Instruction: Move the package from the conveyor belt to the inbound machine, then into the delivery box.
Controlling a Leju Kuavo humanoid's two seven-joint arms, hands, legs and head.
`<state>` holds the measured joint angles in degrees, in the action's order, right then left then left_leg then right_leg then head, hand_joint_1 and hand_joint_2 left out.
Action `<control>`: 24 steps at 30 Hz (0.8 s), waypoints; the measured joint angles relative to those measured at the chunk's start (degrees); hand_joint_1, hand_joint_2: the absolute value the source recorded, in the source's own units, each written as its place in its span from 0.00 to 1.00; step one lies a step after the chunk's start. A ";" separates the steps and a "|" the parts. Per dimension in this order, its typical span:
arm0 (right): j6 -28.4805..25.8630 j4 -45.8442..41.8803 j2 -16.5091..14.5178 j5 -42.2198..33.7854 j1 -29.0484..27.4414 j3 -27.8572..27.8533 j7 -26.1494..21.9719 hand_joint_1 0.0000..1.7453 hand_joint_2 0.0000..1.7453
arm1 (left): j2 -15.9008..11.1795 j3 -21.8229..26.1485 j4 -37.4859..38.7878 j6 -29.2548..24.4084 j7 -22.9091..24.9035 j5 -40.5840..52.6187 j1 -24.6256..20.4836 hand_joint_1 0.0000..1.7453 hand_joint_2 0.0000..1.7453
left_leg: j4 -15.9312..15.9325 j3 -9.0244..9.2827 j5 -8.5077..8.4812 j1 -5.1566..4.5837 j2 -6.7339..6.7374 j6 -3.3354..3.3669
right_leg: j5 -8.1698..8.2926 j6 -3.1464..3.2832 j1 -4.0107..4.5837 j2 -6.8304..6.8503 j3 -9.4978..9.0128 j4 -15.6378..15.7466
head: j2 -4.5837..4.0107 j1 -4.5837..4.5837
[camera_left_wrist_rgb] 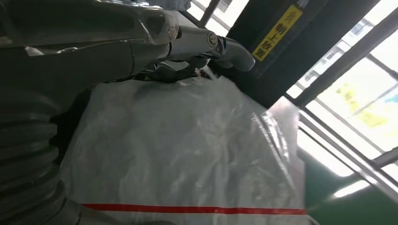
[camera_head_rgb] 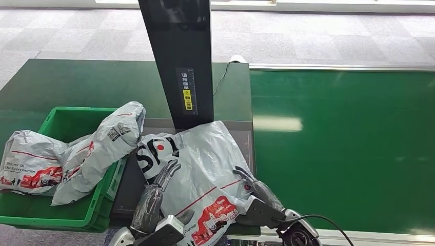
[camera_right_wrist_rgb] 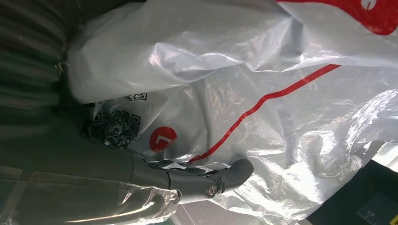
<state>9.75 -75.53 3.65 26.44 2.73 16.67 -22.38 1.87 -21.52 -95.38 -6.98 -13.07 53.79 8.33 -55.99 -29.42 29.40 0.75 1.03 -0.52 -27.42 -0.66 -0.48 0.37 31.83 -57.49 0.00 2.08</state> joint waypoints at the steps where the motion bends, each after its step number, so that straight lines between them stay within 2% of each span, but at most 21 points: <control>1: -0.04 -0.01 -0.03 -0.01 -0.04 -0.02 -0.04 0.00 1.00 | -0.04 -0.22 0.59 -0.26 1.70 1.68 -0.20 0.00 1.00 | 0.00 0.00 0.00 0.00 0.00 0.00 | 0.00 0.00 0.00 0.00 0.00 0.00 | 0.00 0.00; 4: -0.20 -0.05 -0.11 0.04 -0.19 -0.06 -0.04 0.00 1.00 | -0.09 -0.52 2.21 -0.13 4.98 3.92 -0.85 0.00 1.00 | 0.00 0.00 0.00 0.00 -0.02 0.00 | 0.00 0.00 0.00 0.00 0.00 0.00 | 0.00 0.00; 9: -0.51 -0.54 -0.56 0.81 -0.65 -0.13 0.66 0.00 1.00 | 0.03 -0.24 6.36 2.13 14.11 9.44 -2.25 0.00 1.00 | 0.01 0.01 0.00 0.00 -0.02 0.00 | 0.00 0.00 0.01 0.00 -0.03 0.00 | 0.00 0.01; 19: -0.52 -1.02 -1.05 1.12 -1.08 -0.13 1.45 0.00 1.00 | 1.23 -0.08 11.66 2.96 15.84 11.89 -5.13 0.00 1.00 | 0.02 0.33 0.01 0.00 -0.06 0.00 | -0.01 0.00 -0.01 0.05 -0.48 0.01 | 0.00 0.00; 20: -0.53 -1.02 -1.06 1.12 -1.09 -0.14 1.49 0.00 1.00 | 1.33 -0.02 11.82 3.36 16.00 11.87 -5.26 0.11 1.00 | 0.02 0.37 0.01 0.00 -0.07 0.00 | -0.01 0.00 -0.01 0.06 -0.53 0.01 | 0.00 0.00; 23: -0.68 -1.02 -1.13 0.97 -1.08 -0.17 1.52 0.00 1.00 | 1.74 0.46 12.26 4.84 16.29 11.38 -5.60 0.69 1.00 | 0.03 0.49 0.01 0.00 -0.08 0.00 | -0.02 0.00 -0.01 0.09 -0.68 0.01 | 0.00 0.00; 24: -0.96 -1.05 -1.22 0.62 -1.09 -0.21 1.21 0.00 1.00 | 1.88 0.64 12.41 5.19 16.26 11.17 -5.65 0.78 1.00 | 0.03 0.52 0.01 0.00 -0.08 0.00 | -0.02 0.00 -0.01 0.09 -0.70 0.01 | 0.00 -0.01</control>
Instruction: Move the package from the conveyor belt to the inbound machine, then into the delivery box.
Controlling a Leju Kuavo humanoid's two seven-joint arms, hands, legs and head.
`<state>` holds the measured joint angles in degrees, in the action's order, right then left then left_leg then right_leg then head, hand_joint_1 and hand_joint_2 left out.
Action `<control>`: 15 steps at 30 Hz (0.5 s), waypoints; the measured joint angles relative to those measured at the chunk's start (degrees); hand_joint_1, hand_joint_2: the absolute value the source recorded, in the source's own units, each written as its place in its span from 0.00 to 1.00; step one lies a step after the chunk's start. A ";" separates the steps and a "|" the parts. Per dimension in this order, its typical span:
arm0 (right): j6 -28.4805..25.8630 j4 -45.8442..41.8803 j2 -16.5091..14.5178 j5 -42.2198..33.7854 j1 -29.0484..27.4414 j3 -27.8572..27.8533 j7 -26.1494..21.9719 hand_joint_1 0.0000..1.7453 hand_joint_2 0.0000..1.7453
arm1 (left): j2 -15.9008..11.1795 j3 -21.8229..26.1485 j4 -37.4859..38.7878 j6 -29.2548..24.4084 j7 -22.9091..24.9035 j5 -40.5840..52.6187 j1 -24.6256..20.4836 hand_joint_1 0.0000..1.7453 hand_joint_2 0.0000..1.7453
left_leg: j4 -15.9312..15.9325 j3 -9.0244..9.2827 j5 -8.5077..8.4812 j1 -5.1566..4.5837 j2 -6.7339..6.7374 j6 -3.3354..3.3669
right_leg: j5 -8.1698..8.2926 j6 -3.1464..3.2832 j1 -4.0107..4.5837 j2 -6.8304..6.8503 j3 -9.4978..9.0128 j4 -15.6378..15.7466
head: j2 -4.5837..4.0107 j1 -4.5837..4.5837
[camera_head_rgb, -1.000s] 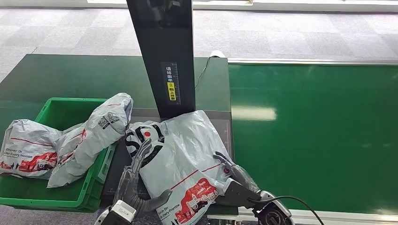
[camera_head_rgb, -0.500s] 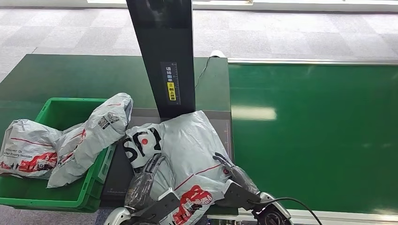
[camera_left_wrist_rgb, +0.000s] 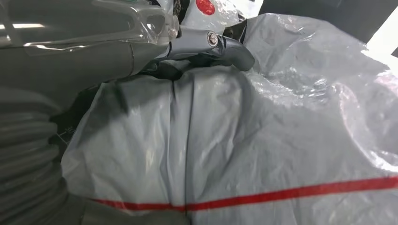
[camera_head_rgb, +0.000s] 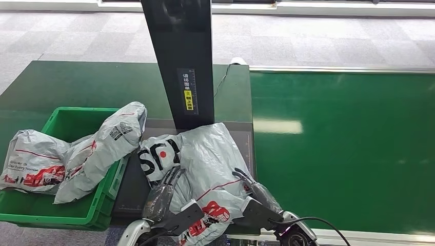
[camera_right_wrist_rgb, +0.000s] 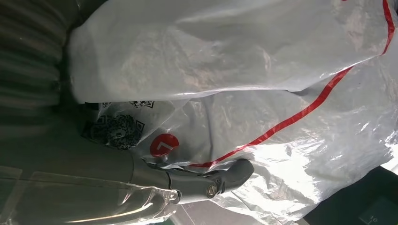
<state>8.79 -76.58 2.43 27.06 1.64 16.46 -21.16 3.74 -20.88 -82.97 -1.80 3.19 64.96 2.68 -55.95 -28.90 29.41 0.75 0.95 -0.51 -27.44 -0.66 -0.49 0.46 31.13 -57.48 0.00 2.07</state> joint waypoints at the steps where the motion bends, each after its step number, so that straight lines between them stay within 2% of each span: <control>1: -0.49 -0.18 -0.13 -0.74 -0.11 -0.13 -0.79 0.00 1.00 | 0.13 0.18 0.17 0.25 -0.08 -0.19 -0.05 0.80 1.00 | 0.00 0.01 0.00 0.00 0.00 0.00 | 0.00 0.00 0.00 0.00 -0.01 0.00 | 0.00 0.00; 3: -2.29 -1.20 -0.60 -3.29 -0.63 -0.76 -3.84 0.00 1.00 | 0.39 0.58 0.46 0.39 -0.42 -0.41 -0.20 0.84 1.00 | 0.00 0.01 -0.01 0.00 -0.01 0.00 | 0.00 0.00 -0.01 0.01 -0.01 0.00 | 0.00 -0.01; 7: -9.61 -5.77 -2.21 -7.21 -2.15 -3.44 -10.49 0.00 0.00 | 0.84 1.41 1.13 0.32 -1.50 -1.00 -0.93 0.99 1.00 | 0.00 0.00 -0.02 0.00 -0.12 0.01 | 0.01 0.00 -0.01 0.07 -0.01 0.00 | 0.00 0.01; 15: -23.50 -13.23 -5.34 -8.47 -3.95 -8.21 -15.13 0.00 0.00 | 1.47 2.58 2.34 -1.13 -3.94 -3.12 -1.82 1.00 1.00 | -0.01 -0.07 -0.02 -0.01 -0.21 0.01 | -0.01 -0.01 -0.01 0.10 0.06 0.00 | 0.00 0.00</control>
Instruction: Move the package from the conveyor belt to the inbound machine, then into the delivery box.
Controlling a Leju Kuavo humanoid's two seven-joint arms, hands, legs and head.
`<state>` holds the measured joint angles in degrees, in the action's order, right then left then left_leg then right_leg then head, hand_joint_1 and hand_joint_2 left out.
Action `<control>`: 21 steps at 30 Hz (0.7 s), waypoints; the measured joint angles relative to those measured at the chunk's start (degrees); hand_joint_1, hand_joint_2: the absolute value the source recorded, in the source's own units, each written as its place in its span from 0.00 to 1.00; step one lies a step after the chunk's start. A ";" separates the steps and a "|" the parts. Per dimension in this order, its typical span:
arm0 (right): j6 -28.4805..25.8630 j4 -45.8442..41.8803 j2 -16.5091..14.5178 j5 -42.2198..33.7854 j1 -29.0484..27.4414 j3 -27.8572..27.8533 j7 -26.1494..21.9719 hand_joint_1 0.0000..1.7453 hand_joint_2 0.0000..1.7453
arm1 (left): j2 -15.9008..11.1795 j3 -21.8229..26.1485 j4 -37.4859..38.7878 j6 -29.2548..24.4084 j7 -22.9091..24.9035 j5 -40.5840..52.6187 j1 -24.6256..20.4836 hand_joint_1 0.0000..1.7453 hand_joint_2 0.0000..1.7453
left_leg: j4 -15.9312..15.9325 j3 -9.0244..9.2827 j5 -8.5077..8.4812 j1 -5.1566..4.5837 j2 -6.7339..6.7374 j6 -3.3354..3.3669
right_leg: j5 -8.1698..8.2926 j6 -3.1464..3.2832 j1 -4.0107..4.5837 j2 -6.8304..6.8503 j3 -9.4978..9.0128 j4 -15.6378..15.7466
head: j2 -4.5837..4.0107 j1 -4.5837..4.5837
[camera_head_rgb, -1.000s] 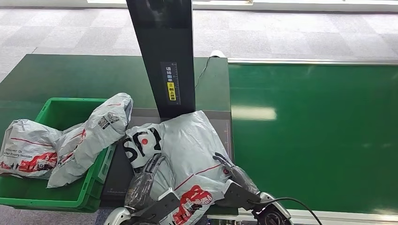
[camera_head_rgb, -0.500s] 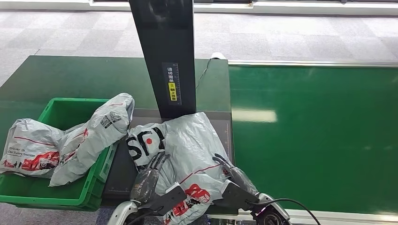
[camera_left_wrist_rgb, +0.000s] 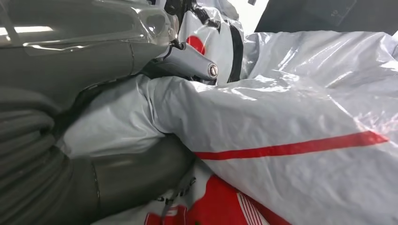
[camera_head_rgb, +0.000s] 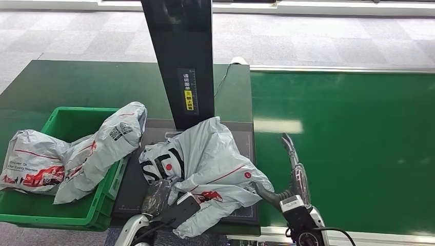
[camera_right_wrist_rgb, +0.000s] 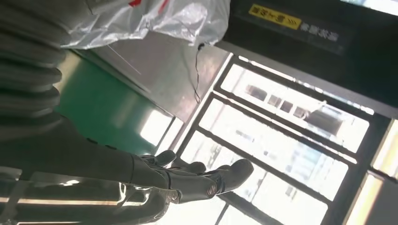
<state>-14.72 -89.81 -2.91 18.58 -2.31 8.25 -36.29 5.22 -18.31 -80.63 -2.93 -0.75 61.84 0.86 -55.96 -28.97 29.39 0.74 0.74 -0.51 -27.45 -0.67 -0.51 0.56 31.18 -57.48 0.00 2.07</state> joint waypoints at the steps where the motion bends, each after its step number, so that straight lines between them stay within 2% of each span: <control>1: -1.75 -0.68 -0.39 -0.05 -0.30 -0.24 -0.45 0.00 0.00 | 0.01 0.12 0.02 -0.16 -0.20 -0.30 0.00 1.00 1.00 | 0.00 -0.02 0.00 0.00 0.00 0.00 | 0.00 0.00 0.00 0.00 0.02 0.00 | 0.00 0.01; 5: -6.19 -2.95 -1.14 -1.16 -1.03 -0.69 -1.08 0.00 0.00 | 0.00 0.62 0.07 -0.82 -1.36 -1.83 0.00 1.00 1.00 | 0.01 -0.05 0.01 0.01 0.00 -0.01 | -0.02 0.02 0.01 0.00 0.05 0.00 | 0.00 0.00; 11: -6.65 -4.68 -1.28 -3.45 -2.12 -0.71 -1.09 0.00 0.00 | -0.21 1.13 0.05 -4.57 -5.64 -5.38 0.57 1.00 1.00 | 0.01 -0.09 0.01 0.01 0.01 -0.01 | -0.02 0.02 0.01 0.00 0.10 0.00 | 0.00 -0.01; 16: -6.72 -5.52 -1.26 -4.57 -2.91 -0.71 -1.47 0.00 0.00 | -0.44 2.01 -1.46 -11.87 -13.28 -10.21 2.02 1.00 1.00 | -0.01 -0.26 -0.01 0.01 0.00 0.00 | 0.00 0.01 0.01 0.00 0.34 0.00 | 0.00 0.01; 21: -6.72 -5.79 -1.26 -4.81 -3.12 -0.73 -1.56 0.00 0.00 | -0.68 2.37 -2.76 -13.02 -14.38 -10.68 2.60 1.00 1.00 | -0.01 -0.41 -0.02 0.00 0.01 0.00 | 0.00 0.00 0.01 0.00 0.49 -0.01 | 0.00 0.00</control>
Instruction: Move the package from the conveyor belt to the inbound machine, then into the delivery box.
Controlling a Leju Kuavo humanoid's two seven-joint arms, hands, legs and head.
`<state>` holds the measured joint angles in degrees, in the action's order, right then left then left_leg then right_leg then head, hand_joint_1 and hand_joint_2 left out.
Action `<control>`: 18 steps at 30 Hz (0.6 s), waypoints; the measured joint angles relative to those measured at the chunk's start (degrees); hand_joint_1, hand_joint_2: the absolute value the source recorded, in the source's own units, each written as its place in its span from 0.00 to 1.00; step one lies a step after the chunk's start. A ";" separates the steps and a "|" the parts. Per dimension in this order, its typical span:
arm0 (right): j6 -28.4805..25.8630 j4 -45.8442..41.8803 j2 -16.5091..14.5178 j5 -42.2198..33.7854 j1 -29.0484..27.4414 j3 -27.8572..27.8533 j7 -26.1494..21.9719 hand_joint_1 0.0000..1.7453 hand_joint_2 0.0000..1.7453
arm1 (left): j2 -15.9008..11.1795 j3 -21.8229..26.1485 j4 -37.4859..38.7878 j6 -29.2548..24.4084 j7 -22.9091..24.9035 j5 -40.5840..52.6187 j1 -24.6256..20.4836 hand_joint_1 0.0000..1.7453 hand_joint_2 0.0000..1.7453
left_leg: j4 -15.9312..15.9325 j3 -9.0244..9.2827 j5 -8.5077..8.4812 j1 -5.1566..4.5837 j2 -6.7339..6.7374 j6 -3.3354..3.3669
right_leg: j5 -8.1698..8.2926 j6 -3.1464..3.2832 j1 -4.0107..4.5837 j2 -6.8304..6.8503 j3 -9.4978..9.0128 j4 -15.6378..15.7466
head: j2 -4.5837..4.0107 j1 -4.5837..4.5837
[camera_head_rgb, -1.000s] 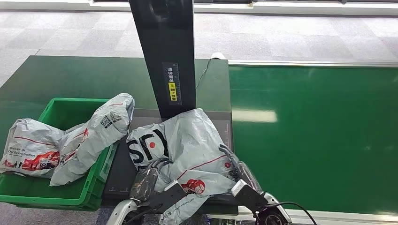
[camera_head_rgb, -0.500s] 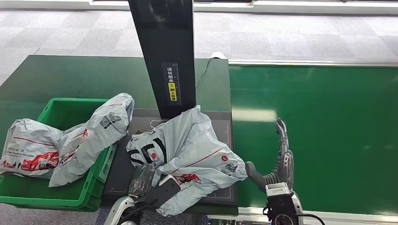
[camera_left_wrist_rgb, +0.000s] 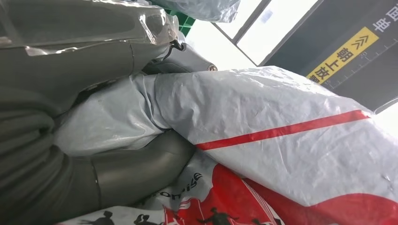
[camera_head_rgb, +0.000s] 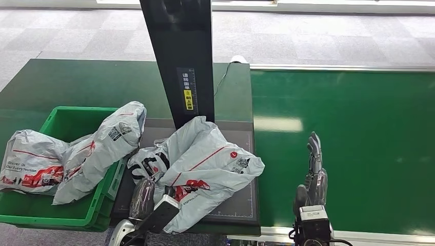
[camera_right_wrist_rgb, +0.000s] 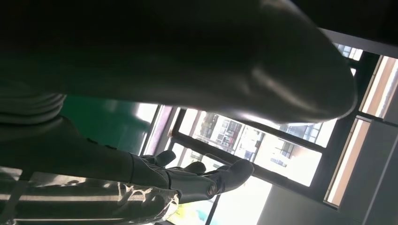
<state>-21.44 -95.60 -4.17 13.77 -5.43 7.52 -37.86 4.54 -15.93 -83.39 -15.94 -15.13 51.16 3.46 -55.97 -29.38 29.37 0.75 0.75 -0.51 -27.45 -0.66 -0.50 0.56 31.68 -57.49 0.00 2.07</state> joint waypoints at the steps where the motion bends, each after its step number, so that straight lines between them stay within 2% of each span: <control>1: 0.00 0.00 0.00 -0.02 -0.01 0.00 0.00 0.00 0.00 | -0.03 0.04 -0.14 -0.01 -0.02 -0.01 0.11 1.00 1.00 | 0.00 -0.02 0.00 0.00 0.00 0.00 | 0.00 0.00 0.00 0.00 0.03 0.00 | 0.00 0.00; 5: 0.00 -0.01 0.00 -0.04 -0.03 0.00 -0.02 0.00 0.00 | -0.15 0.11 -0.56 -0.01 -0.05 -0.01 0.45 1.00 1.00 | 0.00 -0.11 0.00 0.00 0.00 0.00 | 0.00 0.00 0.00 0.00 0.12 0.00 | 0.00 0.01; 7: 0.01 -0.02 0.00 -0.04 -0.04 0.00 -0.02 0.00 0.50 | -0.20 0.13 -0.61 -0.38 -0.46 -0.22 0.50 1.00 1.00 | 0.00 -0.14 0.00 0.00 0.00 0.00 | 0.00 0.00 0.00 0.00 0.14 0.00 | 0.00 0.00; 9: 0.09 -0.02 0.01 -0.11 -0.06 0.00 -0.02 0.00 1.00 | -0.23 0.13 -0.93 -3.13 -3.29 -1.41 0.68 1.00 1.00 | 0.00 -0.17 0.00 0.00 0.01 0.00 | 0.00 0.00 0.00 0.00 0.17 0.00 | 0.00 0.00; 13: 0.68 0.03 0.07 -0.74 0.07 0.00 0.09 0.00 1.00 | -0.28 -0.38 -3.99 -14.08 -13.47 -2.00 1.31 1.00 1.00 | 0.00 -0.21 0.00 0.00 -0.01 0.00 | 0.00 0.00 0.00 0.00 0.20 0.00 | 0.00 0.01; 16: 0.75 0.28 0.14 -1.06 0.37 0.00 0.77 0.00 1.00 | -0.53 -2.33 -7.98 -20.31 -16.75 2.66 2.28 1.00 1.00 | 0.00 -0.25 0.00 0.00 -0.01 0.00 | 0.00 0.00 0.00 0.00 0.23 0.00 | 0.00 0.00; 18: 0.98 0.63 0.22 -1.32 0.69 0.00 1.71 0.00 1.00 | -0.69 -4.08 -11.14 -21.82 -18.06 5.65 2.87 1.00 1.00 | 0.00 -0.27 0.00 -0.01 -0.01 0.00 | 0.00 0.00 0.00 0.01 0.25 0.00 | 0.00 0.00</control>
<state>-20.46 -94.97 -3.96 12.45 -4.73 7.52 -36.14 3.85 -20.01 -94.53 -37.76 -33.19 56.81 6.33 -55.98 -29.65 29.37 0.74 0.74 -0.51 -27.44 -0.67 -0.50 0.57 31.92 -57.49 0.00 2.07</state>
